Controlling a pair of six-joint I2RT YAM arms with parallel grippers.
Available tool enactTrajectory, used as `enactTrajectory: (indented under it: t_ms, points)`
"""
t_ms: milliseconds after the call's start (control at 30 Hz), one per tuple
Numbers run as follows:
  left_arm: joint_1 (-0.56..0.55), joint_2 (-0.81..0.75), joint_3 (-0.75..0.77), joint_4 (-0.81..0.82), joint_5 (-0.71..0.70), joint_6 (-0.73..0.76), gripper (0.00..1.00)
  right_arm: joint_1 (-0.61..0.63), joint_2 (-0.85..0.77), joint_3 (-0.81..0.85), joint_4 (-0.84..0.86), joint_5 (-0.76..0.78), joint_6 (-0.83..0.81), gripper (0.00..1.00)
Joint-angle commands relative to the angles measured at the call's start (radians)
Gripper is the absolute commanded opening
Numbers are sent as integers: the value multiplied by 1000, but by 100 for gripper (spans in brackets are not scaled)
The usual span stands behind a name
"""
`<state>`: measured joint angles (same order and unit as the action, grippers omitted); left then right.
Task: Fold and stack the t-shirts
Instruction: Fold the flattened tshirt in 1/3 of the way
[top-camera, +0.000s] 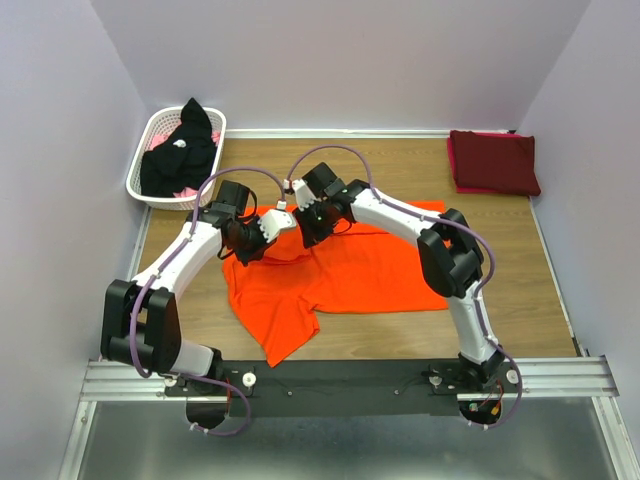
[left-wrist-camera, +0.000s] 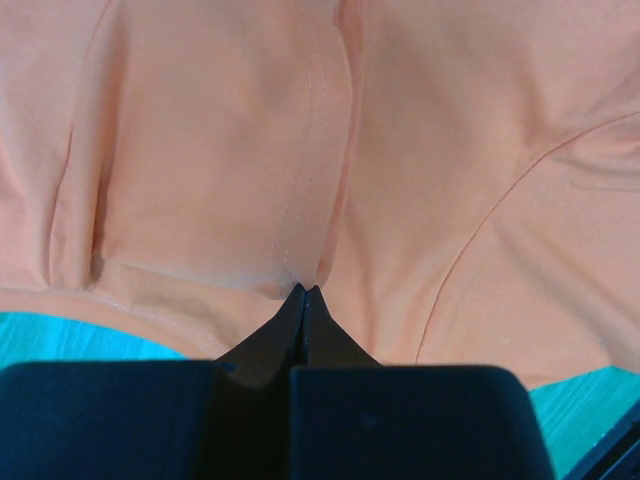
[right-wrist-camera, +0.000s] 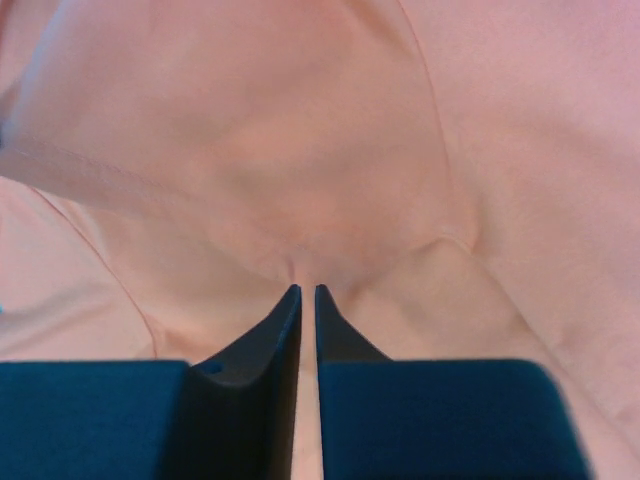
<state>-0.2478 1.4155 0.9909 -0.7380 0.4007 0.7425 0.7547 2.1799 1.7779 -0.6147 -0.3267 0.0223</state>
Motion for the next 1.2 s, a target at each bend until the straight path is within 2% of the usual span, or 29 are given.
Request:
enactTrajectory:
  t_ms: [0,100,133,667,900,1000,1033,1067,1167]
  points:
    - [4,-20,28,-32,36,-5,0,-21,-22,-23,-25,-9,22,21]
    - [5,-21,32,-38,40,-2,0,-31,-17,-28,-28,-23,30,4]
    - [4,-23,34,-40,38,-2,0,-32,-19,-31,-28,-26,30,1]
    - [-15,-39,78,-127,98,5,0,-43,-43,-35,-37,-60,24,1]
    - [-33,-21,22,-113,72,6,0,-72,-60,-28,-46,-60,18,1]
    - [-38,-1,-24,-95,35,18,13,-100,-83,-31,-59,-61,10,1]
    - [-39,0,-34,-87,26,21,19,-112,-91,-34,-62,-67,8,1]
    - [-38,-3,-38,-75,20,23,29,-138,-100,-37,-69,-75,7,1]
    - [-44,-18,-14,-51,26,14,42,-213,-141,-60,-89,-95,1,9]
